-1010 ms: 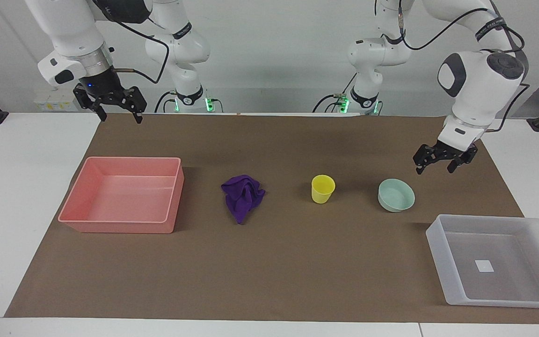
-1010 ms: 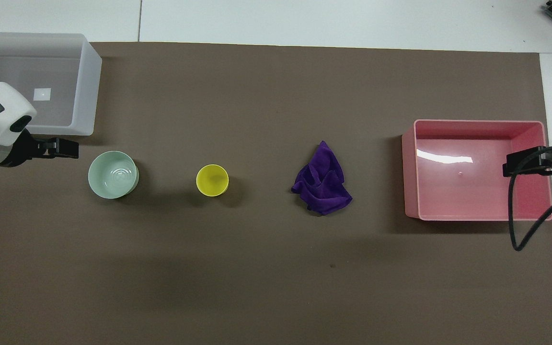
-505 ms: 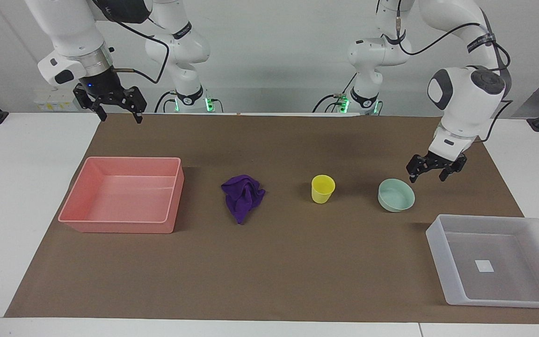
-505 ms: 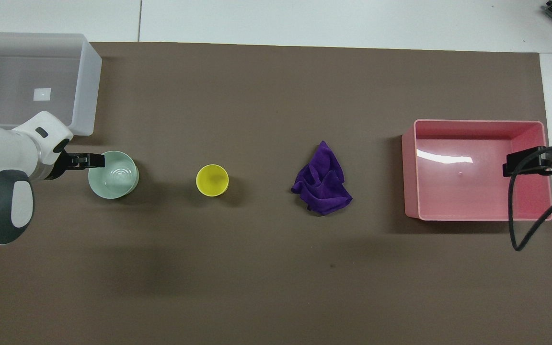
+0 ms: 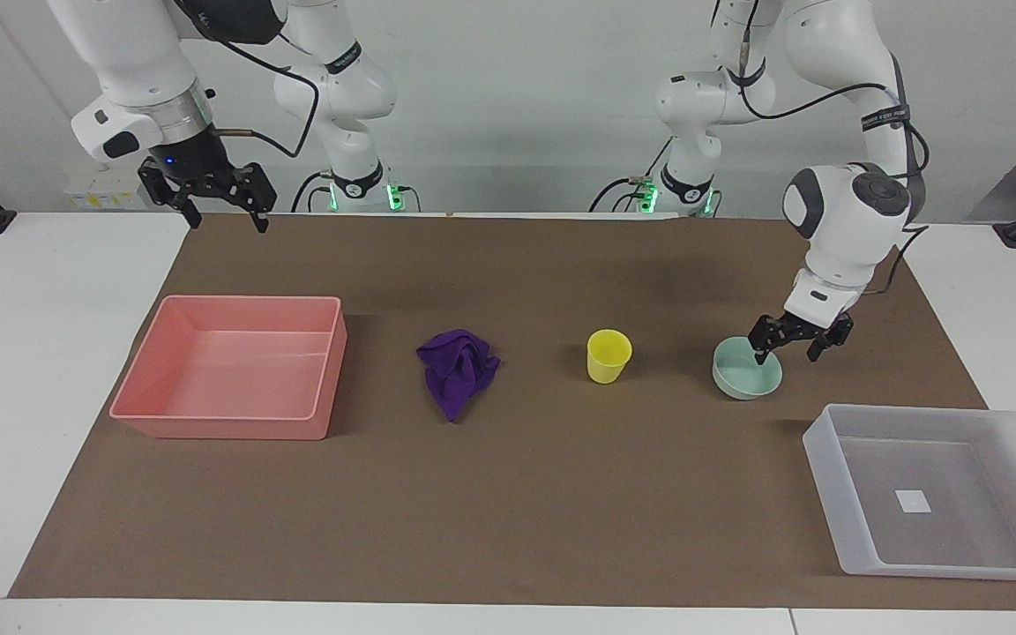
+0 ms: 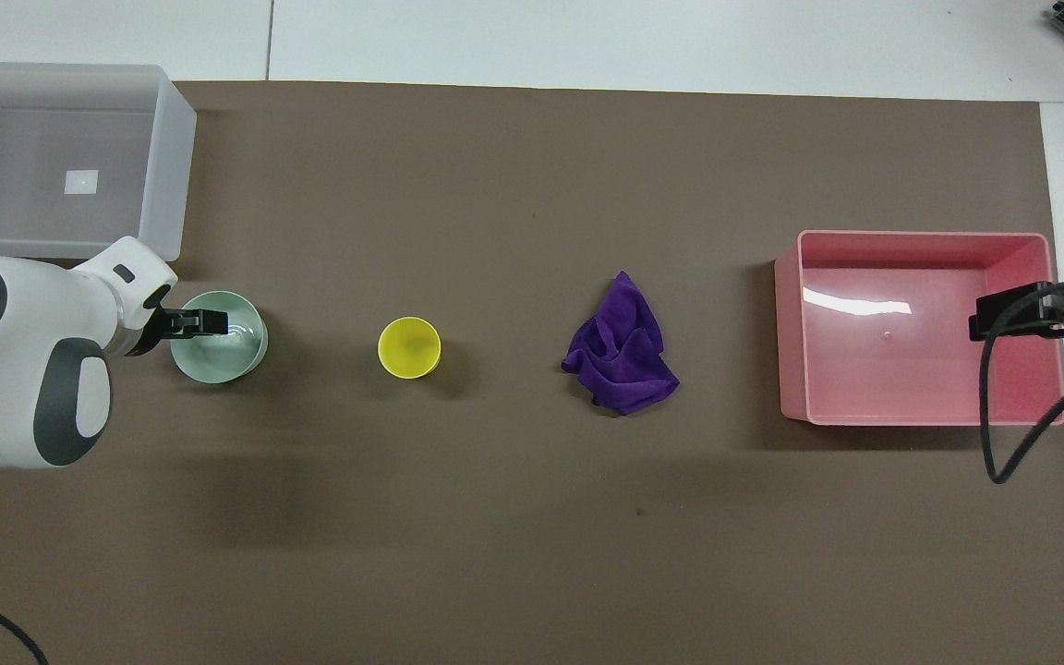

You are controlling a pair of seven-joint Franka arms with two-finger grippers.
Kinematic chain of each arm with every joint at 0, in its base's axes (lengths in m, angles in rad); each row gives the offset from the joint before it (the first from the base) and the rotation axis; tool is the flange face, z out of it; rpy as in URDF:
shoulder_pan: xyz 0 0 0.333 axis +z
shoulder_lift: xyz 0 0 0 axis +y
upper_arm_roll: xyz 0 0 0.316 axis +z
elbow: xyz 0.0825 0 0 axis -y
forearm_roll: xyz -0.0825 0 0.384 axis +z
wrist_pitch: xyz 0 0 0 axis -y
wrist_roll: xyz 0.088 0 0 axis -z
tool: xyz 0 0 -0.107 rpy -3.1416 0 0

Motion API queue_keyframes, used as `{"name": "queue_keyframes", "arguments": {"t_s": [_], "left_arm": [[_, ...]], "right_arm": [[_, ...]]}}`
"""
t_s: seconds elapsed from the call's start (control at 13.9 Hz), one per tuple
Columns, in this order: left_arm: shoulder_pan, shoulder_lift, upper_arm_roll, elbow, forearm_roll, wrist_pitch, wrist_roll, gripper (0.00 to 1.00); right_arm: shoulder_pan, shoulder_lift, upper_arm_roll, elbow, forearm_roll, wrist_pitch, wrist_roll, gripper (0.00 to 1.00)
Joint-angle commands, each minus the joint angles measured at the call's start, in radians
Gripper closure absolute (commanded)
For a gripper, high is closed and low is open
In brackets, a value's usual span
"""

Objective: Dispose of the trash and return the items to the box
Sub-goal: 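Reach the left gripper to the pale green bowl rim and grasp it, then lift the green bowl with the left gripper into the white bin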

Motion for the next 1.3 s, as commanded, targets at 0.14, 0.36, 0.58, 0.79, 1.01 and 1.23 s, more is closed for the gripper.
{"name": "queue_keyframes", "arguments": {"t_s": [0.14, 0.36, 0.58, 0.79, 1.01, 1.23], "left_arm": [[0.007, -0.006, -0.005, -0.029, 0.009, 0.019, -0.008, 1.00], [0.007, -0.009, -0.006, -0.015, 0.009, 0.002, -0.005, 1.00], [0.008, -0.029, -0.003, 0.048, 0.009, -0.093, 0.006, 1.00], [0.008, -0.050, 0.001, 0.175, 0.009, -0.253, 0.008, 1.00], [0.031, -0.018, 0.003, 0.298, 0.010, -0.316, 0.043, 1.00], [0.060, 0.043, 0.003, 0.417, 0.010, -0.317, 0.066, 1.00]], "right_arm": [[-0.012, -0.025, 0.004, -0.026, 0.019, -0.004, -0.022, 0.00], [-0.012, -0.025, 0.004, -0.026, 0.019, -0.004, -0.022, 0.00], [-0.012, -0.025, 0.004, -0.026, 0.019, -0.004, -0.021, 0.00], [-0.012, -0.025, 0.004, -0.026, 0.019, -0.004, -0.022, 0.00], [-0.012, -0.025, 0.004, -0.026, 0.019, -0.004, -0.021, 0.00], [-0.012, -0.025, 0.004, -0.026, 0.019, -0.004, -0.022, 0.00]]}}
